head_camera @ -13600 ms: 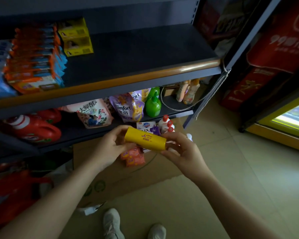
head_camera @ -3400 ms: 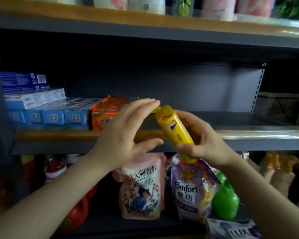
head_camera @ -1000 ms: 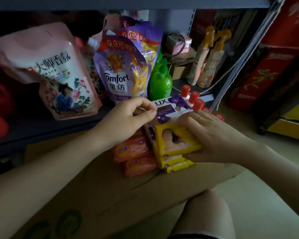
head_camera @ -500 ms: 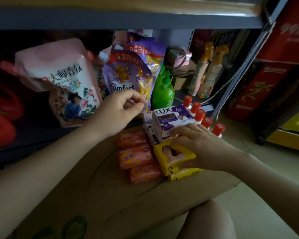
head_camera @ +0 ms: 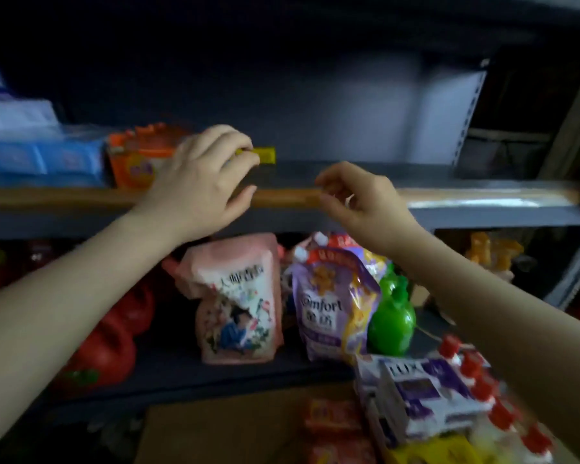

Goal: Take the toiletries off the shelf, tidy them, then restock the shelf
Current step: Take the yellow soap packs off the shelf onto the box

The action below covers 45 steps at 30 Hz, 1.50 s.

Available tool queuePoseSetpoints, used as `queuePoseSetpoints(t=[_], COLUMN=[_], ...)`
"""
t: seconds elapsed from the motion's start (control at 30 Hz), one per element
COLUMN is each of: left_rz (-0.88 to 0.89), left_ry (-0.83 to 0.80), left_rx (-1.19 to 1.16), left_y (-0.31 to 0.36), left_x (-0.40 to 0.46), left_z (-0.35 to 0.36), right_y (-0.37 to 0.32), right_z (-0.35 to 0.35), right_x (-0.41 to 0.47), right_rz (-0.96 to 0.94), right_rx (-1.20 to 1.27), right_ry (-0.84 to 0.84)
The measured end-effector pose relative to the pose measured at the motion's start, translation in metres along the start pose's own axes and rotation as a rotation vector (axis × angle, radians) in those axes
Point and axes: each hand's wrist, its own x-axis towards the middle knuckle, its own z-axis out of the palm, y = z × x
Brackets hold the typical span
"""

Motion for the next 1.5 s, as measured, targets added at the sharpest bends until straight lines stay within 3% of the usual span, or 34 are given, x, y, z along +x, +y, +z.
queuePoseSetpoints(t=[0.2, 0.4, 0.53, 0.7, 0.83, 1.0, 1.17, 1.23, 1.37, 1.5], left_rz=[-0.196, -0.232, -0.220, -0.206, -0.208, -0.202, -0.197, -0.201, -0.195, -0.193], left_ry=[-0.221, -0.134, -0.089, -0.059, -0.030, -0.021, -0.013, -0.015, -0.009, -0.009], left_rx=[0.052, -0.020, -0.032, -0.048, -0.033, -0.025, -0.021, -0.020, -0.026, -0.026], left_y=[-0.052, -0.057, -0.062, -0.064, -0.065, -0.065, -0.065, -0.064, -0.064, -0.065], left_x=[0.006, -0.005, -0.007, -0.006, -0.006, -0.005, -0.006, -0.007, -0.006, -0.006], left_z=[0.006, 0.020, 0.024, 0.027, 0.028, 0.029, 0.031, 0.031, 0.031, 0.028], right_y=[0.006, 0.022, 0.046, 0.069, 0.083, 0.076, 0.054, 0.055, 0.056, 0.043], right_z=[0.038, 0.078, 0.100, 0.111, 0.129, 0.116, 0.087, 0.079, 0.080, 0.078], right_x=[0.093, 0.172, 0.206, 0.235, 0.235, 0.231, 0.210, 0.200, 0.190, 0.184], right_rz=[0.028, 0.109, 0.094, 0.106, 0.049, -0.034, -0.086, -0.006, 0.326, 0.312], right_rx=[-0.094, -0.337, -0.446, -0.640, -0.581, -0.748, -0.561, -0.443, -0.227, -0.292], right_ry=[-0.016, -0.440, -0.605, -0.584, -0.596, -0.637, -0.628, -0.586, -0.629, -0.665])
